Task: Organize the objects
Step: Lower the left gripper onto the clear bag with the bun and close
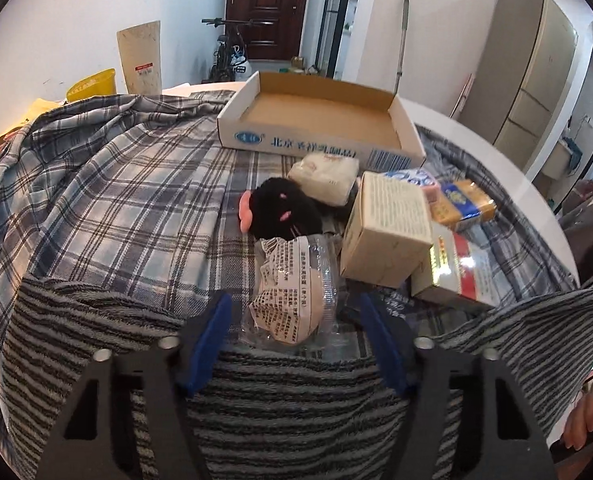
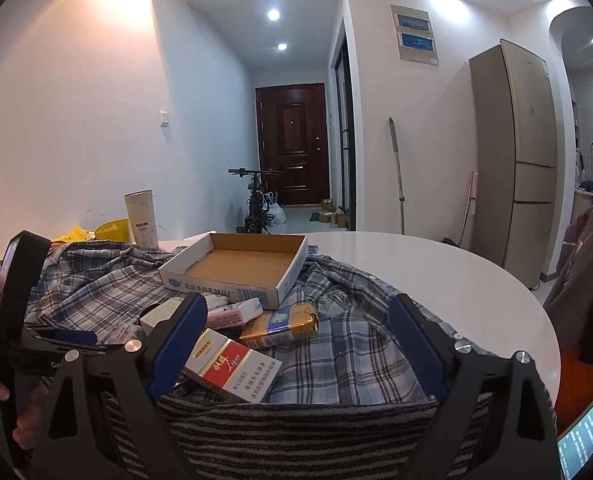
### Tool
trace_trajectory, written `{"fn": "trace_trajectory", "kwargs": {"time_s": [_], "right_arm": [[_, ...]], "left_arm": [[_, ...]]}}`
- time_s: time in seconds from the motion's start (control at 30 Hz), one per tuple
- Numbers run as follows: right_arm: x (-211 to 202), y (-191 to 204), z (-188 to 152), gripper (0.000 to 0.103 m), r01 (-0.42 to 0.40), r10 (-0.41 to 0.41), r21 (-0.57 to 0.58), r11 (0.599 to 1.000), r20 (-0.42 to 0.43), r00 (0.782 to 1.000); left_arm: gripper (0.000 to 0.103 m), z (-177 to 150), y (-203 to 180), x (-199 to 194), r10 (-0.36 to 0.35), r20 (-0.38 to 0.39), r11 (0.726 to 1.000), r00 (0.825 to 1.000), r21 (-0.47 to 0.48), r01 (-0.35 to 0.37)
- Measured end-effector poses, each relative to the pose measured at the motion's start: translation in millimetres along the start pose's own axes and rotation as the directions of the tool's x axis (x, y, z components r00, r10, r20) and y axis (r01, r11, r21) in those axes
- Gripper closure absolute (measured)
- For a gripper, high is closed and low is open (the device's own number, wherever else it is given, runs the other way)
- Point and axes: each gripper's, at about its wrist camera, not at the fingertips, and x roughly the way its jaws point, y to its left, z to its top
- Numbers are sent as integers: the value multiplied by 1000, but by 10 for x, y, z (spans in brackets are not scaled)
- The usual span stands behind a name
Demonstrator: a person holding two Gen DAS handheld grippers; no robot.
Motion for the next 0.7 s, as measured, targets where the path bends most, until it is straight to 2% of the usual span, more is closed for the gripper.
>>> {"fn": "trace_trajectory", "kwargs": {"time_s": [0.13,0.4,0.7], "right_arm": [[-12,-53,2,11,16,-16,3,1000,-2,1000],[-1,-69,-8,11,18,-17,5,1000,-9,1000],[19,-3,1,11,7,-7,-7,1000,-22,1000]], "left_arm": [[52,-2,-25,65,12,-17,1000,1000,10,-12],[58,-10,-25,43,14,0,1000,1000,8,-14],[66,5,42,-297,-10,111,1000,994,-18,12]]}}
